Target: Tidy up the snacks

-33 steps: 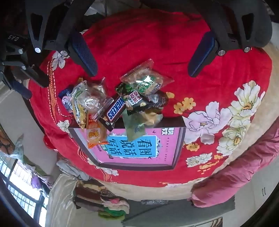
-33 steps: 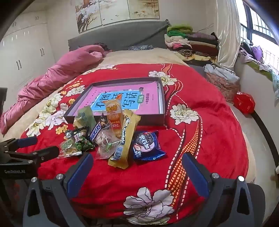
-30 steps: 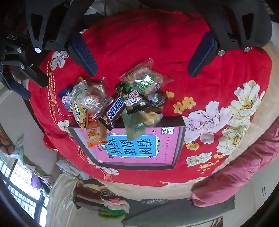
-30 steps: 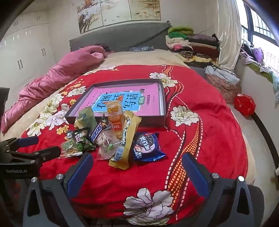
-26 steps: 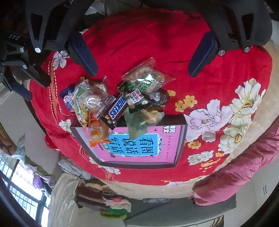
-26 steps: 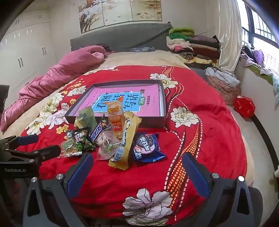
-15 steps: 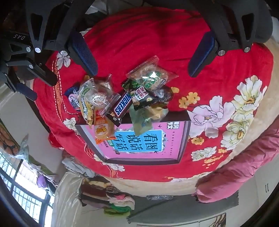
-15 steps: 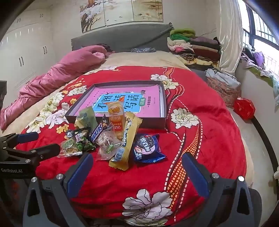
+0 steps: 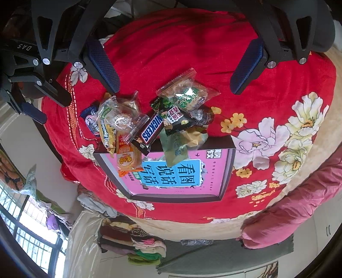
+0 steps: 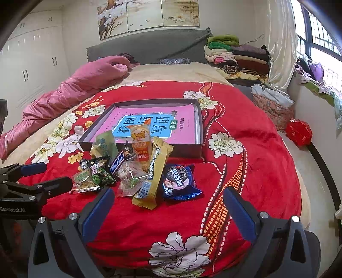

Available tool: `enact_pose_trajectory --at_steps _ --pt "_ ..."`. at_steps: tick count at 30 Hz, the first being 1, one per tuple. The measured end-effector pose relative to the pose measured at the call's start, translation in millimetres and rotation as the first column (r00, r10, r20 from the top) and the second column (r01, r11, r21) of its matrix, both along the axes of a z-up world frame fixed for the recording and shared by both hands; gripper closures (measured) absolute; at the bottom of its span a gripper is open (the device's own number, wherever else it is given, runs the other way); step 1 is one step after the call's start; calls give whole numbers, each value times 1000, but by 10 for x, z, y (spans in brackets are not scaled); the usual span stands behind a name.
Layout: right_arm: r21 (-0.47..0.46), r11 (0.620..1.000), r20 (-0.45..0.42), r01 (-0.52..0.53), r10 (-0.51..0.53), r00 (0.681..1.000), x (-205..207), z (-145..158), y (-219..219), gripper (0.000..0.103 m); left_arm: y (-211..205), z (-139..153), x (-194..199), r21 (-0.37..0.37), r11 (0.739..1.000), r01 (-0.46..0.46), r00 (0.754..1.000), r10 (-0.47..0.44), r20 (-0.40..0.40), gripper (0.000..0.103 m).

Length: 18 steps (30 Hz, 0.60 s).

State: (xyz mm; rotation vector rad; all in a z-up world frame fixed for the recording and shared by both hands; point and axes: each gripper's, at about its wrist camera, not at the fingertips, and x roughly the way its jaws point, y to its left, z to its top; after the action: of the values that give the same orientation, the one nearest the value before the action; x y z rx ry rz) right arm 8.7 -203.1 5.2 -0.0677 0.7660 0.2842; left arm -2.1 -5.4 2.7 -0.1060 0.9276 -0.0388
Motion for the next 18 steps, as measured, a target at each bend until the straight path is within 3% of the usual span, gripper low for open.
enact_pose_trajectory --at_steps 18 --pt "-3 1000 3 6 -6 1000 2 6 -2 1 -4 -9 -8 -3 1000 0 1000 0 -3 1"
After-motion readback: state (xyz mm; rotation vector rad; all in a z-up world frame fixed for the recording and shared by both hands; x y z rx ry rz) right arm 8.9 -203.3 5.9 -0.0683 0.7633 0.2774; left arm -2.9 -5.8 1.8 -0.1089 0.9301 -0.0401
